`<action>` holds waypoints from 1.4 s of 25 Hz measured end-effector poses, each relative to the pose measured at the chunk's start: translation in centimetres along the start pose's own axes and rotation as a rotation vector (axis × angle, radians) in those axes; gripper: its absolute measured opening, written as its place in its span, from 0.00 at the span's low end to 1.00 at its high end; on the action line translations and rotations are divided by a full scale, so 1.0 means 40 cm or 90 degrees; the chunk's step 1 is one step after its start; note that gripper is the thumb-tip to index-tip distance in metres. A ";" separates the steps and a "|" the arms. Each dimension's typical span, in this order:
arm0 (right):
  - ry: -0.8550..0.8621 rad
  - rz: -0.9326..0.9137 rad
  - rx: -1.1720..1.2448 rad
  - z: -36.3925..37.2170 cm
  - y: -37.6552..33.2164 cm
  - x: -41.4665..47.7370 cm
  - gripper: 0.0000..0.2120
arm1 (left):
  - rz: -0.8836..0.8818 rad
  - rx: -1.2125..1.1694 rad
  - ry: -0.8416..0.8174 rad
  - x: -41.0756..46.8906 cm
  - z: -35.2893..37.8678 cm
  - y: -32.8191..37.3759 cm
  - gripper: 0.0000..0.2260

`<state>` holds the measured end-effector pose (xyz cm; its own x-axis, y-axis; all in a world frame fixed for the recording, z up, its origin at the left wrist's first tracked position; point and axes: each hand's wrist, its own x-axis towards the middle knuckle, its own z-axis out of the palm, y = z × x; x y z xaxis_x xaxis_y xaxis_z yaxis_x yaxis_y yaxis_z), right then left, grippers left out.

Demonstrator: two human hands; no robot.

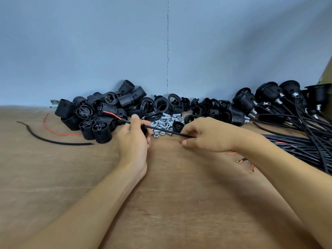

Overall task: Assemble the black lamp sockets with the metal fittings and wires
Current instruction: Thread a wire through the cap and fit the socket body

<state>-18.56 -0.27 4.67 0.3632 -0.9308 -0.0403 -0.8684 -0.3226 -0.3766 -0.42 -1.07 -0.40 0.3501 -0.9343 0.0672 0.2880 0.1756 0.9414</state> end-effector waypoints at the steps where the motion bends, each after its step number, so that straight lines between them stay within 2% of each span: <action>1: 0.029 -0.009 -0.002 0.004 0.009 0.000 0.05 | -0.011 -0.009 -0.002 0.001 -0.002 0.003 0.19; 3: 0.165 -0.027 0.097 0.019 0.018 0.007 0.08 | -0.001 0.065 -0.080 -0.010 -0.001 0.000 0.16; 4: 0.221 -0.025 0.220 0.027 0.016 0.011 0.08 | 0.025 0.137 -0.147 -0.020 0.000 -0.005 0.14; 6: 0.238 -0.021 0.561 0.035 0.001 0.020 0.10 | 0.092 0.293 -0.276 -0.038 0.004 -0.013 0.12; 7: 0.225 -0.028 0.699 0.037 -0.008 0.024 0.11 | 0.120 0.367 -0.329 -0.046 0.005 -0.017 0.14; 9: 0.247 -0.040 0.813 0.038 -0.016 0.026 0.11 | 0.166 0.475 -0.418 -0.056 0.007 -0.025 0.18; 11: 0.323 -0.028 0.777 0.040 -0.022 0.025 0.11 | 0.209 0.529 -0.453 -0.054 0.005 -0.030 0.18; 13: 0.388 -0.023 0.742 0.040 -0.021 0.021 0.10 | 0.219 0.501 -0.437 -0.048 -0.001 -0.032 0.16; 17: 0.436 -0.064 0.736 0.041 -0.029 0.015 0.10 | 0.158 0.378 -0.395 -0.041 -0.007 -0.028 0.15; 22: 0.483 -0.102 0.552 0.057 -0.040 0.005 0.08 | 0.164 0.344 -0.360 -0.051 -0.002 -0.026 0.19; 31: 0.498 -0.142 0.496 0.069 -0.052 -0.007 0.08 | 0.223 0.357 -0.328 -0.057 -0.003 -0.024 0.21; 35: 0.473 -0.149 0.450 0.082 -0.066 -0.016 0.07 | 0.223 0.350 -0.305 -0.055 0.001 -0.021 0.20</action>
<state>-15.40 1.75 2.65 -0.0093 -0.8070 0.5905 -0.3225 -0.5565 -0.7657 -1.48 0.83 -1.35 -0.1172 -0.9068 0.4050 -0.2914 0.4213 0.8588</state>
